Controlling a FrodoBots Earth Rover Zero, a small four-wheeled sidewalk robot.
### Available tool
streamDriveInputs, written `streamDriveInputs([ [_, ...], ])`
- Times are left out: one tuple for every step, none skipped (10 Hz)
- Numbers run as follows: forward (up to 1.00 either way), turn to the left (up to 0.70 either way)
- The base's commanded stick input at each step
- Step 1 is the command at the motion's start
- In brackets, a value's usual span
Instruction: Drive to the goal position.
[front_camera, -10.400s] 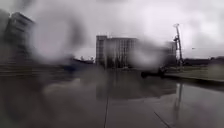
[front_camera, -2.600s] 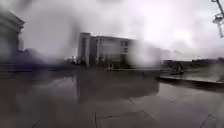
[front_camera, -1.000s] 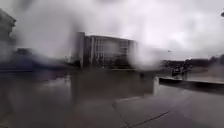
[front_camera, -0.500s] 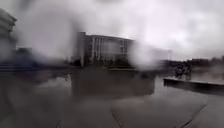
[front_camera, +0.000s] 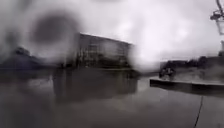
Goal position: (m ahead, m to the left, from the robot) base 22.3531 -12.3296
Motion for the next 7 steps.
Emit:
streamDriveInputs([
  [0.70, 0.00],
  [0.70, 0.00],
  [0.70, 0.00],
  [0.70, 0.00],
  [0.70, 0.00],
  [0.70, 0.00],
  [0.70, 0.00],
])
